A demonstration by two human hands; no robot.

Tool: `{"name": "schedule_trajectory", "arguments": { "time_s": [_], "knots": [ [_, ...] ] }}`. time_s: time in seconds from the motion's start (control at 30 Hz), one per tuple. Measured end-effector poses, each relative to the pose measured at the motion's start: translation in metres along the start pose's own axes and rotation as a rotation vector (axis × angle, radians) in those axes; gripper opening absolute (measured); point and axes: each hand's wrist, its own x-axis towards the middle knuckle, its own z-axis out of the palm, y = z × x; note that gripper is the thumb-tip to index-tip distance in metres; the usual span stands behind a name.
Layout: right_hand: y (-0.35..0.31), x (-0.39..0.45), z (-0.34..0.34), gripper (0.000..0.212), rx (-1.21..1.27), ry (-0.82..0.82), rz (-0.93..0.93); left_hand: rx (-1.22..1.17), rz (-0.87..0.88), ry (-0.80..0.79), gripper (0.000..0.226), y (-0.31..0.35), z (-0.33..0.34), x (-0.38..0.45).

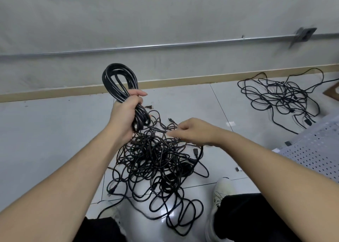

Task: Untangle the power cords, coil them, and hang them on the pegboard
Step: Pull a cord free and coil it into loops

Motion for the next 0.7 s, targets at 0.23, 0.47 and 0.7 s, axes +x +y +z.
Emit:
{"name": "schedule_trajectory", "arguments": {
  "time_s": [0.23,0.47,0.7],
  "knots": [
    [0.009,-0.006,-0.022,0.035,0.648,0.104,-0.072,0.31,-0.006,-0.051,0.022,-0.014,0.004,0.0],
    [-0.013,-0.012,-0.012,0.029,0.648,0.312,-0.219,0.44,-0.04,-0.212,0.026,-0.022,0.022,-0.01],
    [-0.015,-0.011,-0.018,0.022,0.631,0.464,-0.193,0.633,-0.084,-0.468,0.055,-0.015,0.047,-0.041]
  ]
}}
